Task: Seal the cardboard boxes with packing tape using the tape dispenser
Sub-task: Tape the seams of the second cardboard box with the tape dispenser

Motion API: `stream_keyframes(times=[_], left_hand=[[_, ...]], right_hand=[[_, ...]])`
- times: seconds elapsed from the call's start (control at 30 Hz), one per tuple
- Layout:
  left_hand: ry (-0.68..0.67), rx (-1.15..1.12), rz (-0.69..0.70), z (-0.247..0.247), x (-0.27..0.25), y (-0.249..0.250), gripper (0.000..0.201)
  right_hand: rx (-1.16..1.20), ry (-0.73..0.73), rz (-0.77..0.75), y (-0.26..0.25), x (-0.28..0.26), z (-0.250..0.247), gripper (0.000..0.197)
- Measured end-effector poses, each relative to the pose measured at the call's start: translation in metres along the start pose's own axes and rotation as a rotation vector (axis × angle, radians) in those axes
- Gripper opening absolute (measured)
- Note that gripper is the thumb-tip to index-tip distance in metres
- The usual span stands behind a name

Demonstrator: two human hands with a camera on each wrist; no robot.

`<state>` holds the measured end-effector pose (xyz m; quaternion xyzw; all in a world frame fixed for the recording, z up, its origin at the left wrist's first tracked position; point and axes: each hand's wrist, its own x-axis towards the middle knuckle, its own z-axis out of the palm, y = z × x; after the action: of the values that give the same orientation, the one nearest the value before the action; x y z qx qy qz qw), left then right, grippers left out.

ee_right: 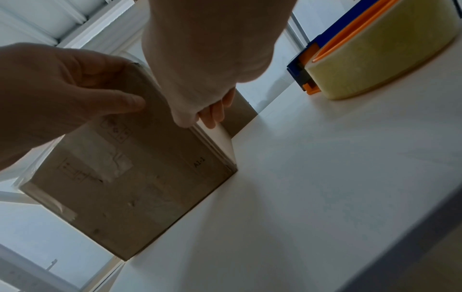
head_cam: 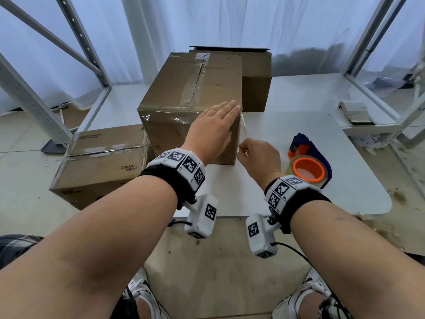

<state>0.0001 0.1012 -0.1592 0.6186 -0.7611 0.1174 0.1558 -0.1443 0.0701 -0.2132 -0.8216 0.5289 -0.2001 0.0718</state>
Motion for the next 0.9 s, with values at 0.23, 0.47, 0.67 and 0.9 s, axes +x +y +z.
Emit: stream_keyframes(times=[0.23,0.47,0.67,0.9], left_hand=[[-0.042,-0.012,-0.006,-0.002,0.000,-0.002,0.059],[-0.128,0.020,0.002,-0.023,-0.006,-0.020,0.062],[-0.194,0.112,-0.257,-0.047,-0.028,-0.075,0.067],[-0.294,-0.026,-0.426,-0.048,-0.040,-0.085,0.085]], right_hand=[[0.012,-0.005,-0.039,-0.008,0.003,0.003,0.024],[-0.175,-0.343,-0.025,-0.001,0.004,-0.020,0.046],[0.033,0.141,-0.017,-0.026,0.026,-0.071,0.041],[-0.060,-0.176,-0.397,-0.076,0.047,-0.082,0.045]])
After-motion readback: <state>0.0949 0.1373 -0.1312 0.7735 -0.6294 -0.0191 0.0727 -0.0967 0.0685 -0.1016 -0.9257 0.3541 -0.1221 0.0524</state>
